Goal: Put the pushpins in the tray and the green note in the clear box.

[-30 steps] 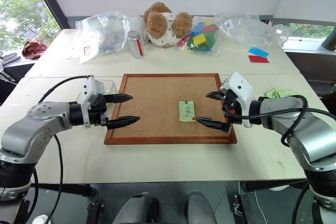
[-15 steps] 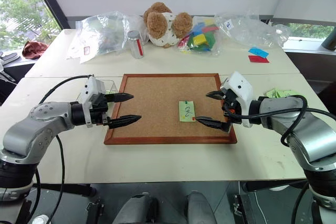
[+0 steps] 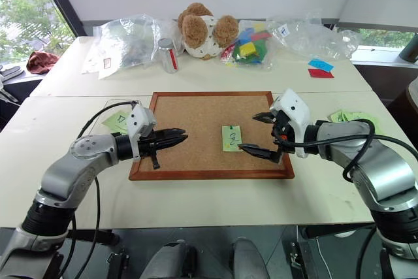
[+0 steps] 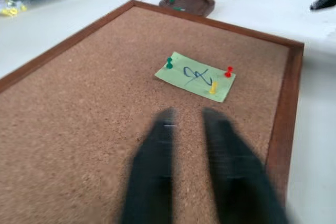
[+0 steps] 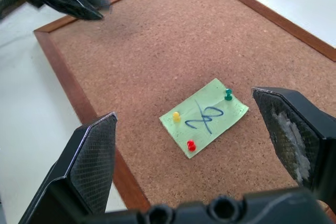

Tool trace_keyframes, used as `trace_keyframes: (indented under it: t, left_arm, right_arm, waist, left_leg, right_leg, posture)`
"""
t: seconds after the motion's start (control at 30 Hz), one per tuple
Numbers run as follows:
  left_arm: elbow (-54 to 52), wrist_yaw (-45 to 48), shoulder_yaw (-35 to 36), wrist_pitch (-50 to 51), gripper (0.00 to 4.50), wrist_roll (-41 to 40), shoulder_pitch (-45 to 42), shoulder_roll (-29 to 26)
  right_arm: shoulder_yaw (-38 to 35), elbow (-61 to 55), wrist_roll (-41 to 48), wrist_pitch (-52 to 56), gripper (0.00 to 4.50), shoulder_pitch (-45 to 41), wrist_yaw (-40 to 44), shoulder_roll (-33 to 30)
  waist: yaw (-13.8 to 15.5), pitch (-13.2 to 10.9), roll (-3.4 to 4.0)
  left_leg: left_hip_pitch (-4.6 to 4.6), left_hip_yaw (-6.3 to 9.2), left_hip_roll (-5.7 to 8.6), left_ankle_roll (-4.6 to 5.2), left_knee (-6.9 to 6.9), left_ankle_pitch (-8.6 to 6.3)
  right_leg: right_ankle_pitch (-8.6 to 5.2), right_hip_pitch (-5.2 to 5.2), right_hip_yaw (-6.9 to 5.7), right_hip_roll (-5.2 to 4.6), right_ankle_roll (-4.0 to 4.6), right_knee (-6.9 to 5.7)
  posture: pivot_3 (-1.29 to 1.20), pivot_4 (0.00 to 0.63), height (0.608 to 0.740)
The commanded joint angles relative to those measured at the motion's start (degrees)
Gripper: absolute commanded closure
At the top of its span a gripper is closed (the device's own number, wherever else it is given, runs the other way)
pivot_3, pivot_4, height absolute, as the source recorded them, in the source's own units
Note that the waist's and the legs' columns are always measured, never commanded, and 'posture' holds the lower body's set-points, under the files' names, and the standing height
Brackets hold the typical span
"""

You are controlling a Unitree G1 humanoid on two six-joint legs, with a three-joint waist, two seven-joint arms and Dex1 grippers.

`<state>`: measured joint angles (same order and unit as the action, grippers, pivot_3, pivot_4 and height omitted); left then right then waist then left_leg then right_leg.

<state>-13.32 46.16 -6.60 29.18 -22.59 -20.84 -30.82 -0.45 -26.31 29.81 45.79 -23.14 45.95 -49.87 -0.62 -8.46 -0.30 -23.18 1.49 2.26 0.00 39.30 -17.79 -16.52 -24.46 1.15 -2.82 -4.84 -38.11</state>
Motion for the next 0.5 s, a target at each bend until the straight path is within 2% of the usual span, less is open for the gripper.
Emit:
trace_keyframes:
  t: [0.03, 0.17, 0.4, 0.5]
  left_arm:
    - [4.7, -2.2, -2.6, -3.8, 4.47, 4.0, 0.2, 3.1]
    - [11.8, -2.7, -4.7, -7.7, 4.47, 7.2, 0.3, 6.4]
    - [17.4, -3.0, -4.6, -11.1, 4.47, 10.1, 0.7, 7.5]
    - [17.9, -3.1, -4.1, -11.4, 4.50, 10.1, 0.7, 7.6]
  right_arm:
    - [2.3, 2.2, -2.3, -0.2, 0.00, -2.9, -3.8, 4.2]
    - [4.9, 8.1, -4.6, 2.4, 0.00, -7.0, -9.2, 11.2]
    - [9.0, 18.5, -10.6, -0.9, 0.00, -11.4, -11.8, 17.6]
    - [9.9, 22.1, -12.3, -2.8, 0.88, -12.2, -11.9, 19.7]
  waist:
    - [0.0, 0.0, -0.02]
    - [0.0, 0.0, -0.02]
    - [0.0, 0.1, -0.04]
    - [-0.1, 0.1, -0.05]
  left_leg:
    - [0.02, 0.00, 0.00, -0.02, 0.00, 0.01]
    - [0.02, -0.01, 0.00, -0.21, 0.00, 0.12]
    - [0.03, -0.01, 0.00, -0.27, 0.00, 0.16]
    - [0.05, -0.01, 0.01, -0.29, 0.00, 0.17]
  right_leg:
    - [0.00, 0.01, 0.00, 0.01, 0.00, -0.02]
    - [0.00, -0.01, 0.01, 0.02, 0.00, -0.06]
    - [0.00, -0.01, 0.00, 0.02, 0.00, -0.06]
    - [0.00, -0.01, 0.01, 0.02, 0.00, -0.08]
  posture:
    - [0.00, 0.150, 0.740]
    - [0.00, 0.150, 0.740]
    - [0.00, 0.150, 0.740]
    - [0.00, 0.150, 0.740]
